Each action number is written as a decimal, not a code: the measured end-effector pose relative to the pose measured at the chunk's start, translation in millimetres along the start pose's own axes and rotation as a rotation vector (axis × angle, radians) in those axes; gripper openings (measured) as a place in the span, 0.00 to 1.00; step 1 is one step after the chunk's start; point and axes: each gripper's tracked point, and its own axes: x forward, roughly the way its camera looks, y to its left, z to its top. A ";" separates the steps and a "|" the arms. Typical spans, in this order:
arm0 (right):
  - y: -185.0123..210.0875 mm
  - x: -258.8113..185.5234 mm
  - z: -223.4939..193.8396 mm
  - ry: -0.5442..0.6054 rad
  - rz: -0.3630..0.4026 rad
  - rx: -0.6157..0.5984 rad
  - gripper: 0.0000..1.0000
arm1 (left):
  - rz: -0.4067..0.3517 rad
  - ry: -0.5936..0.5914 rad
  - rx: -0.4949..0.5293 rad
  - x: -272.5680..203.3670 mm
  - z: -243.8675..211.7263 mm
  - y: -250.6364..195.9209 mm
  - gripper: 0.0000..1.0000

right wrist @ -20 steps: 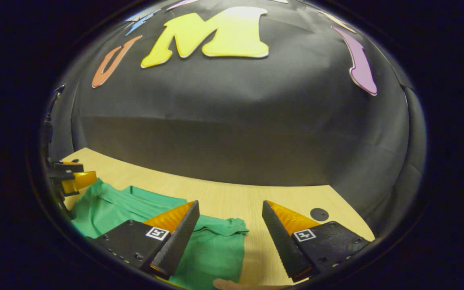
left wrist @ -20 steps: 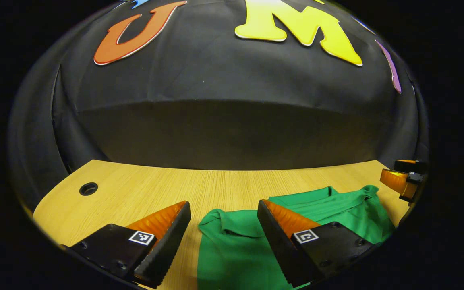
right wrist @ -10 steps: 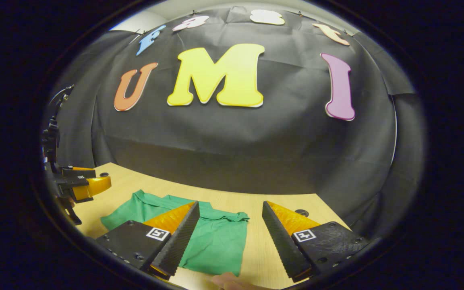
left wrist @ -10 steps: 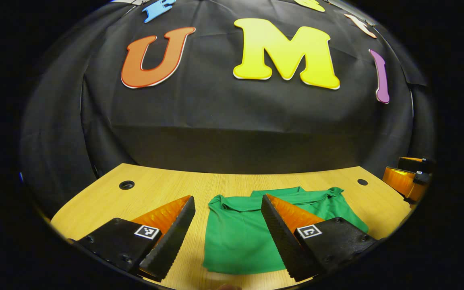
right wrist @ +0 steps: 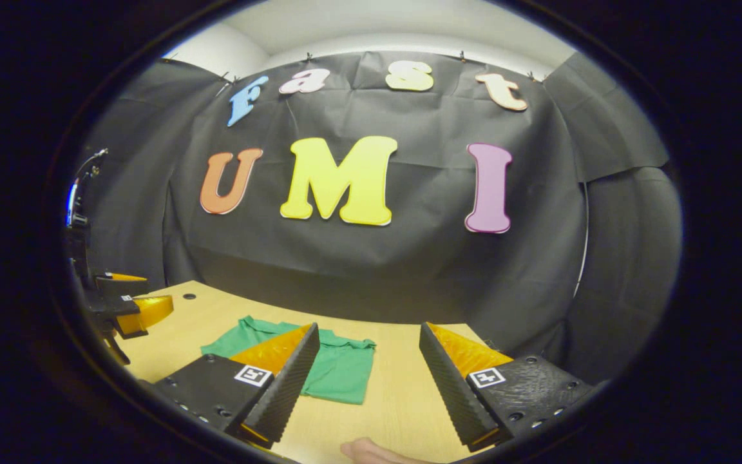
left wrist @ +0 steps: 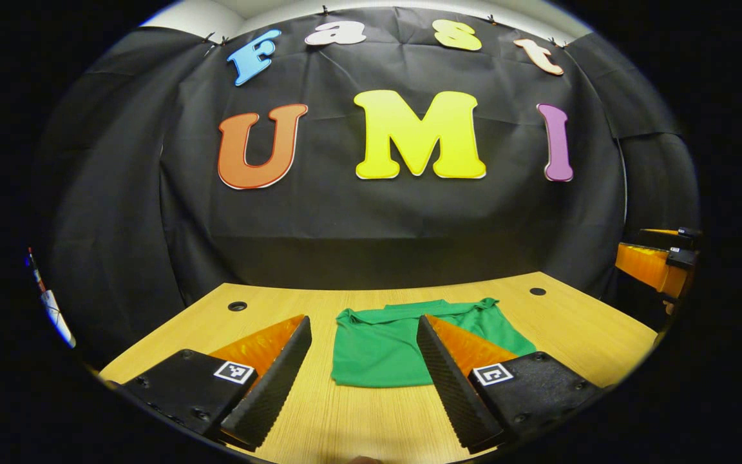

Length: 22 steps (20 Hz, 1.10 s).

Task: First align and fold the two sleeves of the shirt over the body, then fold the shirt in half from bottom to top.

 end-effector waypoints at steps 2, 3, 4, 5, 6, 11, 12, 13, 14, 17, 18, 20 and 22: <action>-6.2 -33.7 -3.2 -0.020 -0.013 0.001 0.95 | 0.014 -0.017 -0.003 -28.3 -2.1 1.2 1.00; -5.5 -49.2 -8.1 -0.020 -0.015 0.000 0.95 | 0.023 -0.019 -0.008 -43.8 -7.1 1.9 1.00; -3.9 -62.5 -14.9 -0.013 -0.011 -0.002 0.95 | 0.035 -0.009 -0.015 -56.9 -14.0 2.9 1.00; -2.1 -74.9 -22.1 -0.005 -0.006 -0.001 0.93 | 0.044 -0.005 -0.018 -69.9 -19.3 3.4 1.00; -1.1 -86.6 -28.0 0.002 -0.002 0.010 0.93 | 0.052 0.000 -0.020 -82.0 -25.2 4.0 1.00; -9.0 -128.1 -64.2 0.076 -0.007 0.013 0.96 | 0.051 -0.014 0.011 -124.5 -40.1 -2.7 1.00; -14.4 -134.3 -67.4 0.085 -0.013 -0.004 0.97 | 0.043 -0.011 0.010 -130.7 -44.1 -6.5 1.00; -21.4 -139.2 -68.4 0.085 -0.023 -0.020 0.95 | 0.030 -0.007 0.006 -134.8 -47.4 -7.2 1.00; -27.9 -145.5 -68.2 0.080 -0.027 -0.039 0.96 | 0.019 -0.002 0.005 -137.3 -50.8 -9.4 1.00; -42.2 -153.1 -69.8 0.084 -0.037 -0.091 0.95 | 0.013 0.010 0.011 -135.4 -58.2 -7.0 1.00; -47.5 -154.2 -69.9 0.091 -0.043 -0.090 0.95 | 0.020 0.010 0.009 -133.3 -59.1 -4.0 1.00; -52.1 -155.6 -70.8 0.104 -0.038 -0.056 0.95 | 0.009 0.015 -0.009 -129.0 -62.1 -7.1 1.00; -49.9 -154.6 -73.6 0.118 -0.031 -0.023 0.95 | 0.014 0.036 -0.031 -127.1 -66.7 -5.3 1.00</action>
